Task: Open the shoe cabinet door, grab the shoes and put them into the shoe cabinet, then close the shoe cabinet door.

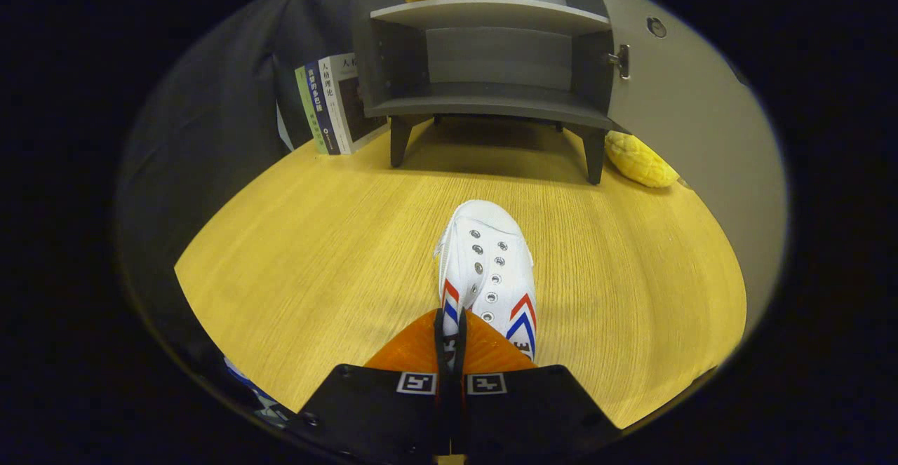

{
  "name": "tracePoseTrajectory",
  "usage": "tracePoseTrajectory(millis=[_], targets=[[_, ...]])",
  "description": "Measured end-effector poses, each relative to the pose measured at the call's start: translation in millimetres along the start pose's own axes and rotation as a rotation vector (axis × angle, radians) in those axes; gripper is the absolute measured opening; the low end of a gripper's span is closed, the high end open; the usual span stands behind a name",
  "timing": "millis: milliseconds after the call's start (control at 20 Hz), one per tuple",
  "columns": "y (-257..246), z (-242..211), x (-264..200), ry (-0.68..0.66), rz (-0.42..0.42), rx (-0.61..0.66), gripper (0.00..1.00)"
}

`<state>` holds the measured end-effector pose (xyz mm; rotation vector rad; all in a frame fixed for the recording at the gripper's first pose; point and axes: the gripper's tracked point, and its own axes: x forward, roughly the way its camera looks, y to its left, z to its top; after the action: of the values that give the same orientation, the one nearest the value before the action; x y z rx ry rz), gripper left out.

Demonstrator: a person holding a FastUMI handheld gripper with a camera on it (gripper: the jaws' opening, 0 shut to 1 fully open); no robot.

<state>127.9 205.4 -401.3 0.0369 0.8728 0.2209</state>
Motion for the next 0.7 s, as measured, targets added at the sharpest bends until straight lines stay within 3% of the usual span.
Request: tracePoseTrajectory(millis=[350, 700], targets=[[7.2, 64.3, -24.5, -0.124, 0.069, 0.152, 0.02], [6.4, 164.7, -66.1, -0.311, 0.081, 0.103, 0.02]])
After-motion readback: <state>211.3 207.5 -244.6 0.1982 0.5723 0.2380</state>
